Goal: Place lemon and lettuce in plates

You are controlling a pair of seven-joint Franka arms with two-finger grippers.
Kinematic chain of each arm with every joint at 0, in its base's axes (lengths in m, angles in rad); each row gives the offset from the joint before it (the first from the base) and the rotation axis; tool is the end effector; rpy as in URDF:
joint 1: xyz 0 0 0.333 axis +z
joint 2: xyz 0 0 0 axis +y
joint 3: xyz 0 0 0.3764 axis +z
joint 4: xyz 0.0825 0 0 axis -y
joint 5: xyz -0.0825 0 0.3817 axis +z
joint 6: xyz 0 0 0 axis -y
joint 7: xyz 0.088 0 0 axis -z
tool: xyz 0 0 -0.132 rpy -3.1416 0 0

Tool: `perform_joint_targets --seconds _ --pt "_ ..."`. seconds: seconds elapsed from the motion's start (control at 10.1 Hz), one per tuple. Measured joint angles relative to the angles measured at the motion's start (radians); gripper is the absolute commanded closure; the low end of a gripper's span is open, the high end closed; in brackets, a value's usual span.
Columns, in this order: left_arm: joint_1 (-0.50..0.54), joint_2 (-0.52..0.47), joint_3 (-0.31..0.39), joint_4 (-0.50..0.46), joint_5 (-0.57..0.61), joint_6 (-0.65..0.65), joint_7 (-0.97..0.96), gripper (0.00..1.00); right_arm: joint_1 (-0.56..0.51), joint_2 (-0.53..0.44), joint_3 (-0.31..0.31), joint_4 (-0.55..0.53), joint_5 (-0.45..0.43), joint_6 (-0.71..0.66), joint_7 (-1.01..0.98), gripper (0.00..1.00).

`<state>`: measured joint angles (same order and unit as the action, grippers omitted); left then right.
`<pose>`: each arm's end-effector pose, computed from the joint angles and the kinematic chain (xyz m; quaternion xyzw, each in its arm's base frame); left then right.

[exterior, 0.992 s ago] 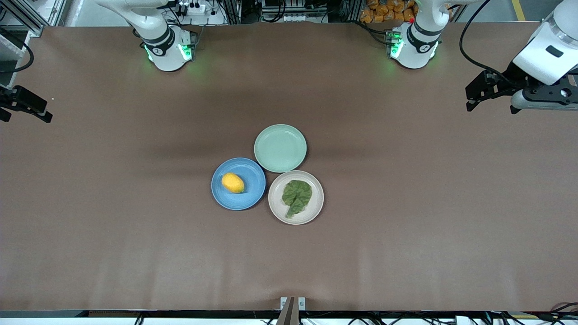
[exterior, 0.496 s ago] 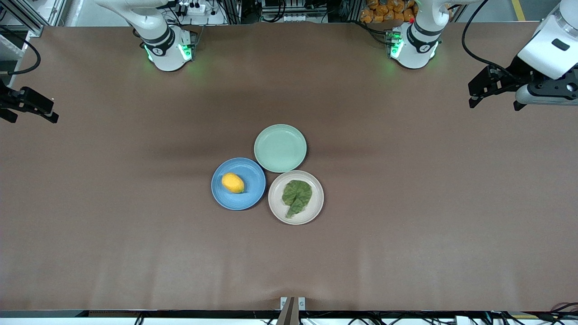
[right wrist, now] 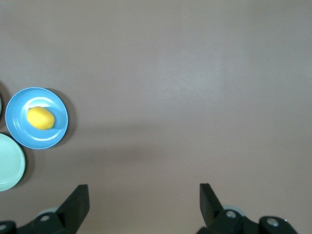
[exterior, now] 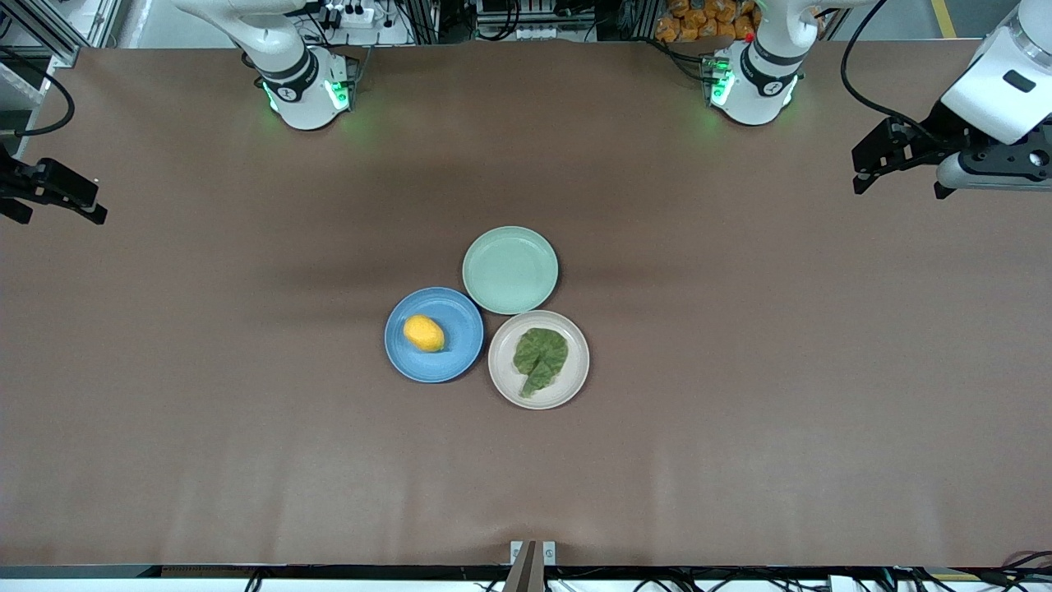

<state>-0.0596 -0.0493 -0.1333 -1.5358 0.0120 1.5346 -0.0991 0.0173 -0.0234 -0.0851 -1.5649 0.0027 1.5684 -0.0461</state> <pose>0.5217 -0.1026 0.6995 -0.9986 0.0465 -0.0249 0.0057 0.5431 -0.0372 0.6752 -0.9998 0.0108 -0.0135 0.0016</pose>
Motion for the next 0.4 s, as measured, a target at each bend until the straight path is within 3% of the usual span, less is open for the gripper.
perform_joint_targets --seconds 0.4 --pt "0.001 0.000 0.000 0.000 0.000 -0.007 0.000 0.00 0.000 0.000 0.000 0.000 0.000 0.000 0.000 0.00"
